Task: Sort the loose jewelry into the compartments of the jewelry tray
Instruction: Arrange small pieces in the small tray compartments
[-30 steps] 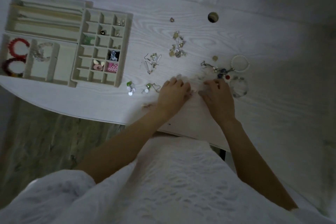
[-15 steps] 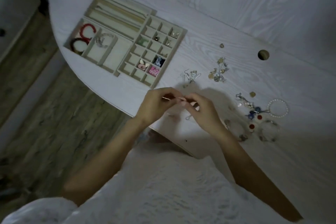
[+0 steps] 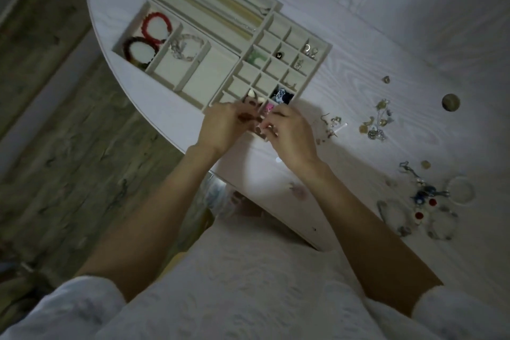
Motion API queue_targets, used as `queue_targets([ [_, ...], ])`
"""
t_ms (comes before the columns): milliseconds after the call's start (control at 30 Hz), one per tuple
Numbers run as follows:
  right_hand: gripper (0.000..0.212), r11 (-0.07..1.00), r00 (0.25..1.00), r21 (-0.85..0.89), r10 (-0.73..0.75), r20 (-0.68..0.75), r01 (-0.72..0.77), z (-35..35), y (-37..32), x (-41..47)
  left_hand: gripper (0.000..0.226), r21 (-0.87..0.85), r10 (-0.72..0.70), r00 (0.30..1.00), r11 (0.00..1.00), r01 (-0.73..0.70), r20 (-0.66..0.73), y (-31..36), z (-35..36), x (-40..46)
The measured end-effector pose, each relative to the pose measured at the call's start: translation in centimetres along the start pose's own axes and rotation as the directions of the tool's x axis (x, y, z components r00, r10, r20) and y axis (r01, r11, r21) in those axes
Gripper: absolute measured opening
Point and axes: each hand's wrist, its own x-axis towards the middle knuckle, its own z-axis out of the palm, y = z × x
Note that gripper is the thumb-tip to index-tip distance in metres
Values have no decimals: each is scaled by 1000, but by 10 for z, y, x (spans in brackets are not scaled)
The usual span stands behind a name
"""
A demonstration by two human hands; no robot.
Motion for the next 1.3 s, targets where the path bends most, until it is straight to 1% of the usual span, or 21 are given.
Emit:
queue_targets([
  [100, 13, 1000, 1000, 2, 20, 24, -20, -1, 6, -1, 20, 108, 170, 985, 980, -169, -4, -2, 0, -3],
  [167, 15, 999, 999, 34, 34, -25, -33, -4, 10, -3, 20, 133, 266, 963, 957, -258, -47, -6, -5, -7],
  [267, 17, 999, 992, 13, 51, -118, -50, -10, 16, -11, 20, 186, 365, 918, 923, -336, -157, -16, -11, -14],
  [333, 16, 998, 992, -23, 48, -117, -51, -11, 14, -14, 26, 253, 413, 899, 894, -369, -147, -21, -10, -17],
  [400, 15, 996, 996, -84, 1, -85, -8, -9, 9, -15, 37, 291, 411, 910, 878, -379, -56, -20, -7, -18],
  [467, 17, 985, 998, -168, -45, -43, 37, -4, 5, -13, 45, 339, 370, 928, 869, -361, 39, -17, -4, -18],
  [567, 26, 966, 999, -252, -50, -8, 47, -1, 0, -9, 50, 407, 339, 934, 842, -355, 114, -14, -4, -17],
  [633, 34, 963, 999, -266, -52, -9, 48, -2, -2, -7, 50, 442, 353, 927, 817, -372, 127, -13, -6, -18],
  [700, 35, 963, 998, -265, -66, -24, 58, -3, -2, -8, 49, 455, 384, 915, 798, -395, 121, -12, -6, -20],
  [800, 31, 960, 995, -268, -91, -33, 79, -3, -1, -10, 48, 413, 395, 914, 820, -397, 94, -11, -5, -23],
  [900, 26, 950, 997, -307, -71, -28, 58, -1, -1, -11, 45, 370, 337, 937, 861, -348, 96, -9, -3, -19],
  [1000, 20, 944, 999, -328, -45, -10, 40, 0, -1, -8, 46, 411, 332, 934, 839, -356, 131, -9, -1, -15],
  [1067, 28, 938, 999, -343, -48, 8, 48, -1, -1, -8, 46, 438, 339, 929, 819, -370, 149, -9, -1, -12],
  [1133, 38, 940, 999, -337, -49, 8, 49, -1, -2, -8, 43, 415, 344, 926, 828, -376, 153, -11, -2, -7],
  [1167, 39, 943, 999, -329, -47, 5, 46, -1, -2, -8, 40, 401, 349, 924, 833, -382, 155, -12, -3, -4],
  [1233, 35, 947, 999, -320, -43, -5, 39, 0, -1, -9, 35, 378, 375, 913, 831, -408, 161, -15, -4, 3],
  [1300, 25, 953, 999, -303, -36, -23, 28, 1, 0, -9, 29, 356, 401, 899, 825, -438, 175, -17, -5, 10],
])
